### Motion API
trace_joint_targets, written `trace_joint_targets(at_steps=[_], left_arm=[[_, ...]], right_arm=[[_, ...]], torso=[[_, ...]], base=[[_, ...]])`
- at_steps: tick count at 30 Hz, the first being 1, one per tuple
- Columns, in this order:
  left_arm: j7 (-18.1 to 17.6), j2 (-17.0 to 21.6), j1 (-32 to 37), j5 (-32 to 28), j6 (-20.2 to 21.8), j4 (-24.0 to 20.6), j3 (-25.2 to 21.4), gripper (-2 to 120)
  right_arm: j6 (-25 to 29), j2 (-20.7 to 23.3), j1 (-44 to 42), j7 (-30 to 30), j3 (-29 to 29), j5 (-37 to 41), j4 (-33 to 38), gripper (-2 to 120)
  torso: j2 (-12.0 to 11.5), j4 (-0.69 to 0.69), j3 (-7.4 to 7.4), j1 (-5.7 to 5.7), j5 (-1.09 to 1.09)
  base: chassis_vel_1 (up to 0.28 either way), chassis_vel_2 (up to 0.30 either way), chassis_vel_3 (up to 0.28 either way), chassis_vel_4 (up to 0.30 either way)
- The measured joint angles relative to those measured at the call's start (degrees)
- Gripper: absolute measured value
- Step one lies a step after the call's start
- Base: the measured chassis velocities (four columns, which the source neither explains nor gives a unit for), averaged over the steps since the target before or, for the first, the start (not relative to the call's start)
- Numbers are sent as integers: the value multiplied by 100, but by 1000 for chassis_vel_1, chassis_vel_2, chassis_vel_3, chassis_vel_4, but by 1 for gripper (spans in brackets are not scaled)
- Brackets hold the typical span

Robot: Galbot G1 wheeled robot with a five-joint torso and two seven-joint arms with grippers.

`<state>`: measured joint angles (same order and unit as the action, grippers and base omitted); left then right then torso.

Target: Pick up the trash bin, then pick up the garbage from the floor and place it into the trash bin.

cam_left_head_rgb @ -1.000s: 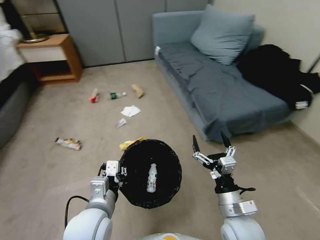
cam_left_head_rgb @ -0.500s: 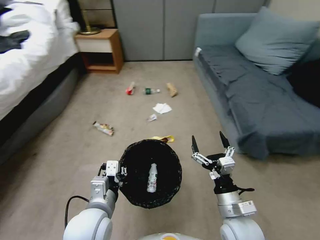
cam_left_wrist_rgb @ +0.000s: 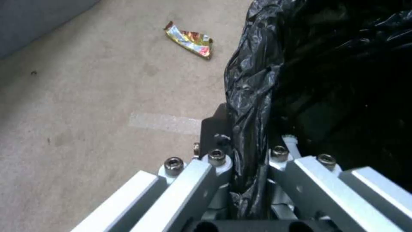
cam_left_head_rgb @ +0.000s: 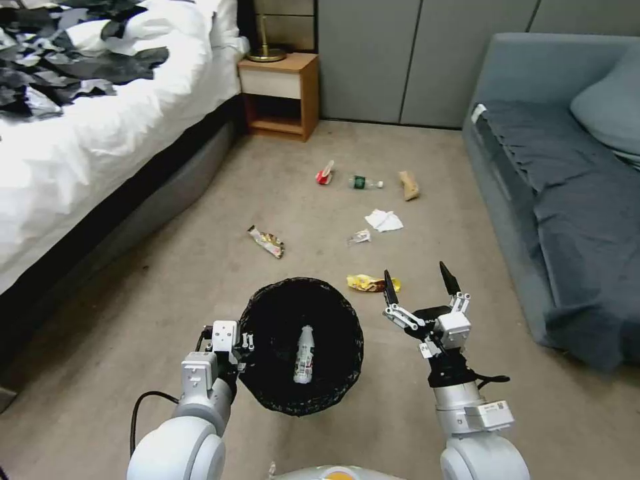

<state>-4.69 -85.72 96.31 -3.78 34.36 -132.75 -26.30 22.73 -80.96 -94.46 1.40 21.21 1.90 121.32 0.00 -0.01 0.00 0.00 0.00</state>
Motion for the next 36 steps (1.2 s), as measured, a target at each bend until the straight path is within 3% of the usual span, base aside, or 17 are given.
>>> trace_joint_targets(at_steps=[23, 36], left_arm=[[177, 19, 23, 185, -304, 54, -86, 0], [172, 29, 16, 182, -294, 51, -101, 0]], right_arm=[[27, 2, 1, -64, 17, -20, -78, 100], [73, 20, -39, -80, 32, -25, -76, 100]], torso=[[0, 1, 0, 0, 0], [0, 2, 0, 0, 4]], base=[[-3, 2, 2, -2], [-174, 168, 165, -169]])
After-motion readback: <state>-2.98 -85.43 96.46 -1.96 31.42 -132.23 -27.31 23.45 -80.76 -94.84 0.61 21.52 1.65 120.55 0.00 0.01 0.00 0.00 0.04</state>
